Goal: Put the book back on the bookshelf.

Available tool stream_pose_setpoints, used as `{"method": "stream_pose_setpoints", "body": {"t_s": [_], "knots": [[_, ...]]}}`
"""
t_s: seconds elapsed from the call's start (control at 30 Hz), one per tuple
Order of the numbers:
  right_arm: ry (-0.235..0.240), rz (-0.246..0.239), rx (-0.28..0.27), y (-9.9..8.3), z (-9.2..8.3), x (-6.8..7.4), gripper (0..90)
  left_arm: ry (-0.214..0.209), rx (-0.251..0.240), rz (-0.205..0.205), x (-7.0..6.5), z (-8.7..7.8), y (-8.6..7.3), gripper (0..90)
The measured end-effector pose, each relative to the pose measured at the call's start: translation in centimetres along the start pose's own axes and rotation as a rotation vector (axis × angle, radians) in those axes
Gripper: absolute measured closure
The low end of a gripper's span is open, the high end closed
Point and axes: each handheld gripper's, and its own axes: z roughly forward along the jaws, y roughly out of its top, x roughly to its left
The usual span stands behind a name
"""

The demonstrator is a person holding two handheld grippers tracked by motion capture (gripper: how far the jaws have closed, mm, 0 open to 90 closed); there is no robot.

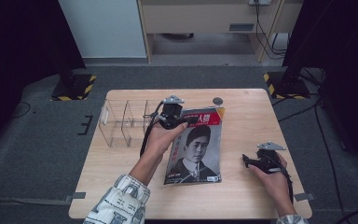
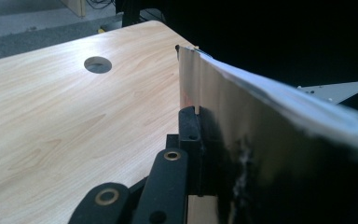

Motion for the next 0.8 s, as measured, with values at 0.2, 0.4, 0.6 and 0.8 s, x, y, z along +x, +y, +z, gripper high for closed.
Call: {"method": "stream_pose_setpoints", "body": {"t_s": [0.2, 0.4, 0.6, 0.8], "knots": [[-0.002, -0.001, 0.000, 0.0, 0.0, 0.0, 20.4, 0.003, -0.013, 0.015, -0.3, -0.9, 0.6, 86.5], [-0.001, 0.002, -0.001, 0.0, 0.0, 0.0, 20.2, 0.006, -0.030, 0.022, -0.5, -1.8, 1.1, 86.5], [0.003, -0.002, 0.002, 0.0, 0.0, 0.0, 20.1, 0.010, -0.039, 0.031, -0.8, -2.5, 1.5, 86.5], [0.003, -0.004, 0.002, 0.0, 0.0, 0.0, 20.1, 0.011, -0.054, 0.034, -1.0, -3.1, 1.9, 86.5]]}}
